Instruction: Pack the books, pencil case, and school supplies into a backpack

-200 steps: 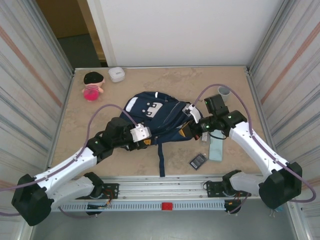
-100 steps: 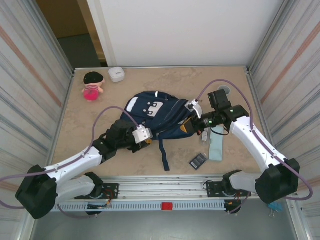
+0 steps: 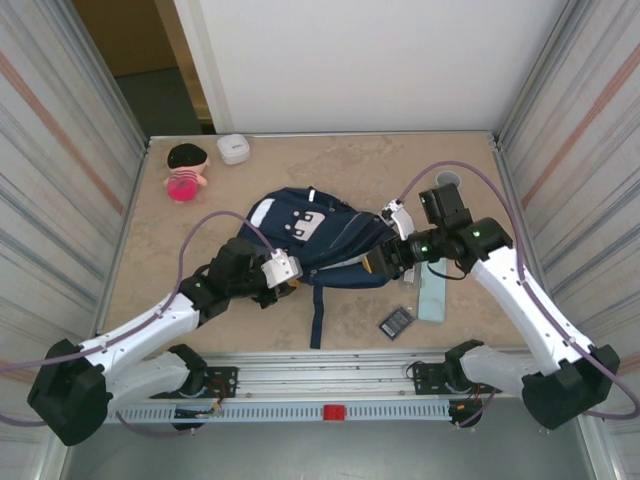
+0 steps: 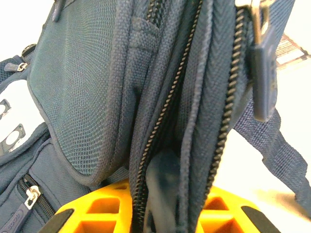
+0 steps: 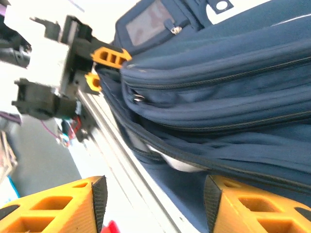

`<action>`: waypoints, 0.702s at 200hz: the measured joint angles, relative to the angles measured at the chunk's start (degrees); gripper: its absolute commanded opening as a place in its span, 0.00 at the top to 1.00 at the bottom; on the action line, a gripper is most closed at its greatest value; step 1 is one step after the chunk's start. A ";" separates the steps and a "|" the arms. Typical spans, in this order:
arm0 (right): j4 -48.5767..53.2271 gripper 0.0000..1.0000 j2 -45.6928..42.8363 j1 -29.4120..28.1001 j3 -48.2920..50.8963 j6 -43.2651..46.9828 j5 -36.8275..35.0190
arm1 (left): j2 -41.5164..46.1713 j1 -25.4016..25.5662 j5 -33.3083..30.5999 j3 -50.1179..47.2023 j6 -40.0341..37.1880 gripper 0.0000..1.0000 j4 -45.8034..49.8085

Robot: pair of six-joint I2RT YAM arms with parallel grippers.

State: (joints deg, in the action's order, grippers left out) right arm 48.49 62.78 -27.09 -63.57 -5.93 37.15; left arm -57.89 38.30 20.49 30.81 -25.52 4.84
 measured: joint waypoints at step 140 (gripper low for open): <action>-13.68 0.50 14.86 -27.02 -5.03 -37.66 -26.03 | -0.48 0.02 1.05 2.60 8.70 0.92 1.86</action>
State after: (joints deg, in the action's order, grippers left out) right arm 34.81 77.65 -54.11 -68.60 -43.59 11.11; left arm -58.37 38.33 21.54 33.41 -16.82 6.70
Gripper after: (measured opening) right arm 0.524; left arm 0.195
